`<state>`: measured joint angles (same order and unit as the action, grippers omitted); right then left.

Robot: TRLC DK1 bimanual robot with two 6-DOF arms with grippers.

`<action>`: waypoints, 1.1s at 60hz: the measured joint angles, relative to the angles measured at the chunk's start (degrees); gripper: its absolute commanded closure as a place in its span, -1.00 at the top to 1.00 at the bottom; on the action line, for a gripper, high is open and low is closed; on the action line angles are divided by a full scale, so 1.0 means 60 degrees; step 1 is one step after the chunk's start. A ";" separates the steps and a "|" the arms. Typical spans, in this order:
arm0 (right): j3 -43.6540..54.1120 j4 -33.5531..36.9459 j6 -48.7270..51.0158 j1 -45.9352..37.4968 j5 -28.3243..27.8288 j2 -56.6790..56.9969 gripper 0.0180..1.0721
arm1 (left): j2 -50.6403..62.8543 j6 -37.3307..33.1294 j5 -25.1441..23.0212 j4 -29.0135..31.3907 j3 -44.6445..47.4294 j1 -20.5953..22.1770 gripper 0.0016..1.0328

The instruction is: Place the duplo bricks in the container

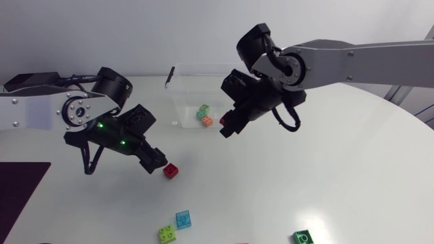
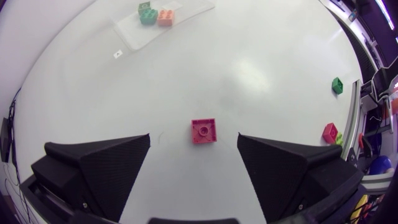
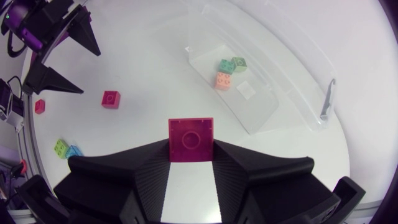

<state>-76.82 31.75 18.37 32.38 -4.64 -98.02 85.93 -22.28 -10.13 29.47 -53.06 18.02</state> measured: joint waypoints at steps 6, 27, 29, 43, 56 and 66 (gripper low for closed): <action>-0.0084 0.0047 -0.0193 -0.0098 0.0004 0.0102 -0.45 | 0.0401 0.0135 0.0160 -0.0339 0.0055 0.0193 0.89; -0.1246 0.0069 -0.0871 -0.0357 0.0033 0.0102 -0.45 | 0.1632 0.0470 0.0707 -0.1300 0.0335 0.0714 0.85; -0.1337 0.0069 -0.0900 -0.0368 0.0033 0.0102 -0.45 | 0.1694 0.0470 0.0732 -0.1355 0.0335 0.0714 0.83; -0.1934 -0.0058 -0.1330 -0.0619 0.0033 0.0066 -0.45 | 0.2218 0.0470 0.0820 -0.1770 0.0335 0.0761 0.50; -0.2353 -0.0535 -0.1796 -0.1002 0.0091 -0.0288 -0.45 | 0.2561 0.0470 0.0816 -0.1931 0.0335 0.0900 -0.20; -0.2371 -0.1093 -0.2004 -0.1169 0.0321 -0.0721 -0.45 | 0.2626 0.0470 0.0816 -0.2007 0.0342 0.0965 -0.38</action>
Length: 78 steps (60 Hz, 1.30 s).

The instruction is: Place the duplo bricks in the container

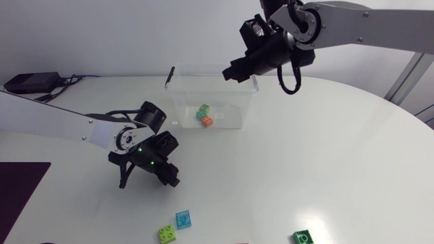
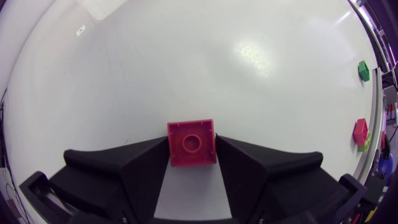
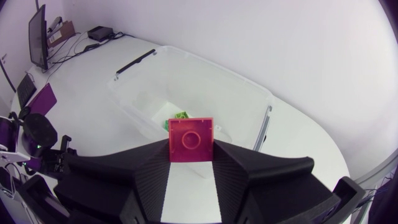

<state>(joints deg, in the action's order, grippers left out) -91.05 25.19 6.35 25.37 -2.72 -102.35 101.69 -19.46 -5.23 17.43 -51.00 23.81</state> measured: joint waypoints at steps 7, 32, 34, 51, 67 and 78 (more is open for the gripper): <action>-0.0004 -0.0441 -0.0095 -0.0113 0.0186 -0.0273 -0.45 | -0.0033 0.0000 0.0000 -0.0157 0.0098 0.0058 -0.41; -0.0488 -0.1311 -0.0175 -0.0270 0.0721 -0.1300 -0.43 | -0.2120 -0.0007 0.0004 0.0230 0.0627 0.0142 -0.41; -0.0546 -0.1315 -0.0175 -0.0266 0.0750 -0.1388 -0.34 | -0.2390 -0.0004 0.0004 0.0328 0.0619 0.0142 -0.41; -0.0739 -0.1290 -0.0175 -0.0266 0.1038 -0.1967 0.74 | -0.3993 0.0069 0.0000 0.0539 0.0200 0.0102 -0.41; -0.0652 -0.1264 -0.0178 -0.0306 0.1177 -0.1446 0.85 | -0.4193 0.0790 0.0000 -0.0619 -0.1053 -0.0095 -0.40; 0.0980 -0.1242 -0.0175 -0.0313 0.1140 0.0714 0.85 | -0.3187 0.1326 0.0004 -0.1949 -0.2590 -0.0339 -0.40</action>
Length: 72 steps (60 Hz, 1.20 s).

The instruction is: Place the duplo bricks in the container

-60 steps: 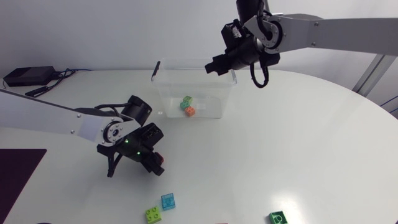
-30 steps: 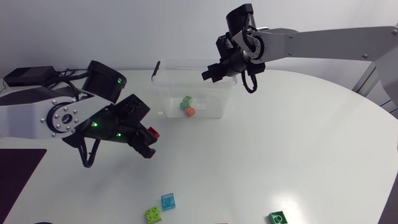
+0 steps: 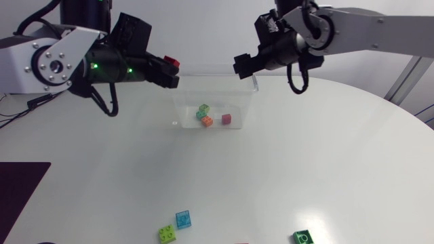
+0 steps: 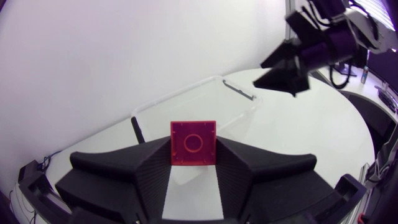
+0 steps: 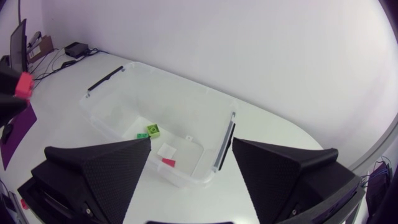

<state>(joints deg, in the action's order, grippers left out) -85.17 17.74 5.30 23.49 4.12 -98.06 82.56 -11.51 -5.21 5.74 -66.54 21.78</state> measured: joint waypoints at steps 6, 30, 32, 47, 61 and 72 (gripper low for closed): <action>0.1078 0.0124 0.0007 0.0000 -0.0153 0.1093 0.85 | 0.0874 0.0157 0.0000 -0.0313 -0.0623 -0.0073 -0.40; 0.4903 0.1894 0.0117 0.0131 -0.0943 0.3752 0.85 | 0.3971 0.0423 0.0215 -0.0659 -0.2856 -0.0120 -0.40; 0.5038 0.2109 0.0117 0.0131 -0.0994 0.3858 0.85 | 0.4167 0.0423 0.0219 -0.0648 -0.3064 -0.0127 -0.40; 0.5388 0.4171 0.0106 0.0131 -0.1224 0.3996 0.85 | 0.5741 0.0463 0.0251 0.0539 -0.4987 -0.0313 -0.36; 0.5603 0.5512 -0.0007 -0.0142 -0.1534 0.3381 0.85 | 0.7114 0.0605 0.0280 0.2044 -0.6790 -0.0514 -0.11; 0.6124 0.5861 -0.0076 -0.0590 -0.1942 0.2736 0.85 | 0.7788 0.0670 0.0437 0.2616 -0.7898 -0.0550 0.03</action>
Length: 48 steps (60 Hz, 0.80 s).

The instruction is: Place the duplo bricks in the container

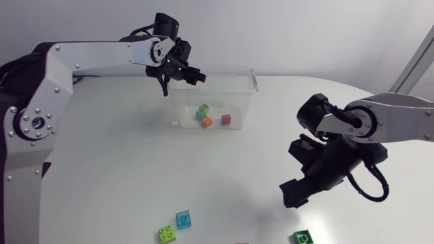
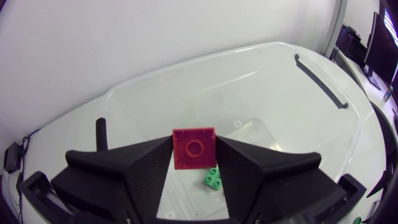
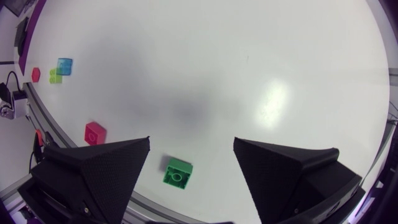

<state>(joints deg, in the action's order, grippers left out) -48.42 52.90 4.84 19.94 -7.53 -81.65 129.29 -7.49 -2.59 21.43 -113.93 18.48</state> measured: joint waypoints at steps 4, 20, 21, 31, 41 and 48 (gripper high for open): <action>0.0025 0.0087 -0.0015 -0.0113 -0.0073 -0.0222 0.85 | 0.0222 0.0000 0.0022 0.0244 -0.0415 0.0000 0.03; 0.0069 0.0404 -0.0029 0.0084 -0.0499 -0.1024 0.85 | 0.0521 0.0000 0.0058 0.0896 -0.1155 0.0000 0.65; 0.0084 0.0404 -0.0029 0.0109 -0.0499 -0.1060 0.85 | 0.0521 0.0000 0.0069 0.0922 -0.1169 0.0000 0.66; 0.0259 0.0412 -0.0029 0.0168 -0.0535 -0.1271 0.85 | 0.0521 0.0007 0.0091 0.0951 -0.1202 0.0004 0.70; 0.0357 0.0477 -0.0033 0.0142 -0.0645 -0.1282 0.80 | 0.0521 0.0007 0.0091 0.0951 -0.1202 0.0011 0.70; 0.0466 0.0481 -0.0036 0.0080 -0.0714 -0.1351 0.80 | 0.0521 0.0007 0.0095 0.0951 -0.1206 0.0055 0.70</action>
<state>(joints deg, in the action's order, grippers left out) -45.63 55.79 4.62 20.43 -11.81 -89.76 132.42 -7.44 -2.02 27.14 -121.16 18.81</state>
